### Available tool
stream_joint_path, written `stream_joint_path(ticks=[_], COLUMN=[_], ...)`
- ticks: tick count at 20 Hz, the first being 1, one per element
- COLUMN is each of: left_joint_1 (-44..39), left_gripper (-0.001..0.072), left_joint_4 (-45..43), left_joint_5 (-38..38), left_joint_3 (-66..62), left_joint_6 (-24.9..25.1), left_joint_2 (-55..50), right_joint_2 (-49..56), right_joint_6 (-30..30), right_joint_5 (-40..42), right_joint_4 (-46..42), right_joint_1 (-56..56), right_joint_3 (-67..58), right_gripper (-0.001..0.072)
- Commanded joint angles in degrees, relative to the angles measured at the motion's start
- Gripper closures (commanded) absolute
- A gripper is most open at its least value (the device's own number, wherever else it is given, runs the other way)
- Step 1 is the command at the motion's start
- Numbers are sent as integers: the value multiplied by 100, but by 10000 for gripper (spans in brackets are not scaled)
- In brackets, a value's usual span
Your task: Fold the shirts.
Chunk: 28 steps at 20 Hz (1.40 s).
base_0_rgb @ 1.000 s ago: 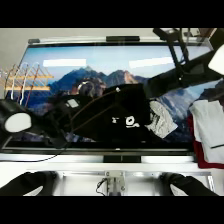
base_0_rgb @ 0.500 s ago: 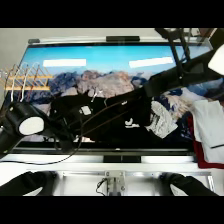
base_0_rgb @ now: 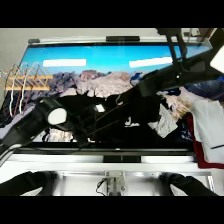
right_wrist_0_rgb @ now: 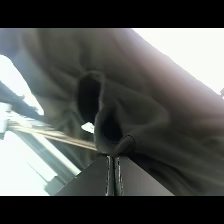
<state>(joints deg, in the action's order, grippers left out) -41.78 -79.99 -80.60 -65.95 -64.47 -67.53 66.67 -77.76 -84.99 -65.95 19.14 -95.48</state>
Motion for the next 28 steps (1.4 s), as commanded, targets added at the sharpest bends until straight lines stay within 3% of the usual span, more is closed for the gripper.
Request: stream_joint_path(ticks=[1,7,11,14,18,21,28], left_joint_1=[28,109,358,428,299,275,328], left_gripper=[666,666,666,666,666,666,666], left_joint_4=[254,564,568,568,562,142,-146], left_joint_5=[605,885,1056,1032,748,74,-131], left_joint_3=[-444,-1088,-1204,-1357,-1364,-1364,-1362], left_joint_6=[79,101,79,291,525,835,883], left_joint_2=[-553,-1320,-1300,-1307,-1309,-1268,-1054], right_joint_2=[-74,-203,-201,-201,-201,-203,-203], right_joint_6=[48,35,-170,-192,-212,-262,-297], right_joint_5=[26,11,-140,-131,-129,-140,-149], right_joint_4=[402,603,448,809,776,490,-153], right_joint_1=[2,2,2,2,0,-2,-2], right_joint_3=[-4,-4,-2,-2,-2,-4,-4], right_gripper=[649,649,649,649,649,649,648])
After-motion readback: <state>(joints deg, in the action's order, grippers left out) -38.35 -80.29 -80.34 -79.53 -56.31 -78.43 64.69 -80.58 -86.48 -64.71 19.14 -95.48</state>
